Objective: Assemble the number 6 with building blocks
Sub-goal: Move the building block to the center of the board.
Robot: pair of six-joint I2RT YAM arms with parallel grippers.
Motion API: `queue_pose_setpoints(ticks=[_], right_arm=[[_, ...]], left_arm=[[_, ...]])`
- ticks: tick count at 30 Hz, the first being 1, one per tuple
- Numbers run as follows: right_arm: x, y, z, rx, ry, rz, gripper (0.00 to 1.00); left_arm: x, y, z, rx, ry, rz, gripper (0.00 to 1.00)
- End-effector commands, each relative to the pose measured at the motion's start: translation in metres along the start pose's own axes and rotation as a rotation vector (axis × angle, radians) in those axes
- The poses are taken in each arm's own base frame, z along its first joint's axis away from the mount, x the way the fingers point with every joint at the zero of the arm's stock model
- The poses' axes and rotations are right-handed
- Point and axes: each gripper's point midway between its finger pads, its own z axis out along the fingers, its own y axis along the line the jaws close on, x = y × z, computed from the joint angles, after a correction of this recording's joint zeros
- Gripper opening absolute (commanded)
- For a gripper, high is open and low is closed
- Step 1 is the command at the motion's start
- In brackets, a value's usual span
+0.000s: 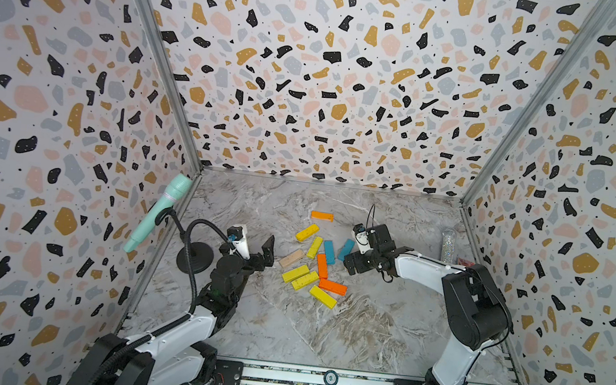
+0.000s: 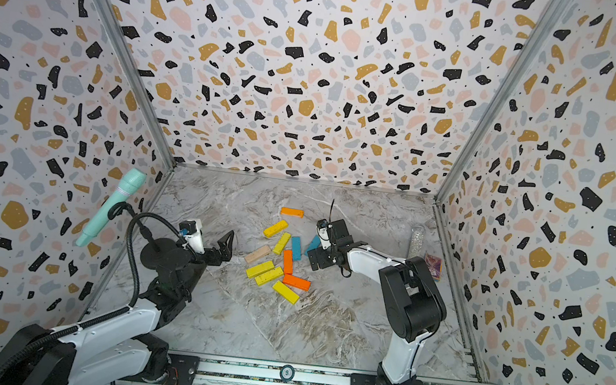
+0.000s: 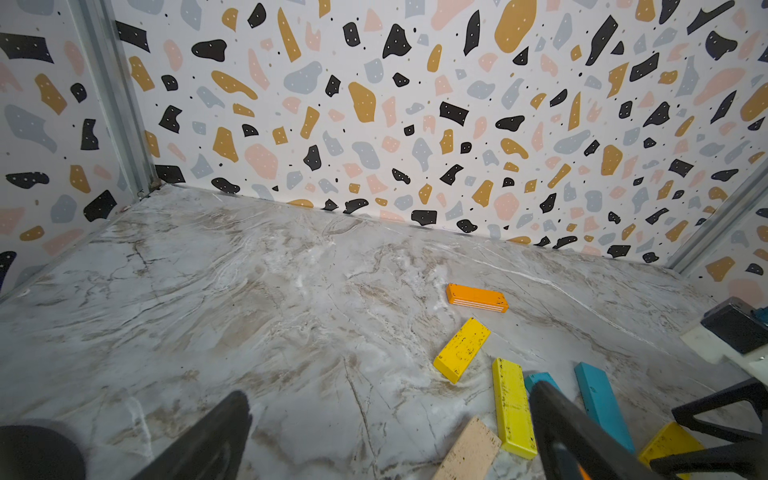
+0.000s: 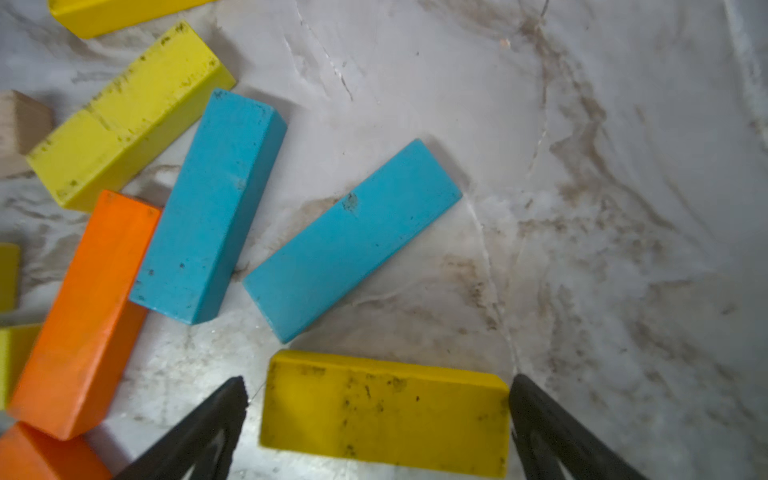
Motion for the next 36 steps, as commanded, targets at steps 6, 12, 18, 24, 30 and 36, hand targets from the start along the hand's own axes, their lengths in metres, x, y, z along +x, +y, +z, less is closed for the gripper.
queue_pose_setpoints(ticks=[6,12,18,24,30,36], right_arm=[[0.003,0.003,0.008,0.02,0.074,-0.026,0.99],[0.015,0.005,0.011,0.022,0.124,-0.032,0.99],[0.02,0.003,0.016,0.026,0.149,0.0,0.99],[0.016,-0.014,0.007,0.094,0.127,0.128,0.97],[-0.009,-0.052,-0.023,0.146,-0.009,0.301,0.95],[-0.016,-0.085,-0.02,0.213,-0.025,0.345,0.95]], left_arm=[[-0.016,-0.002,-0.001,-0.005,-0.048,-0.016,1.0],[-0.015,-0.001,0.0,-0.011,-0.043,-0.014,0.99],[-0.014,-0.002,0.001,-0.008,-0.037,-0.012,0.99],[-0.015,-0.001,0.001,-0.013,-0.039,-0.012,0.99],[-0.015,0.001,0.0,-0.019,-0.04,-0.013,0.99],[-0.015,0.002,0.0,-0.026,-0.04,-0.011,0.99]])
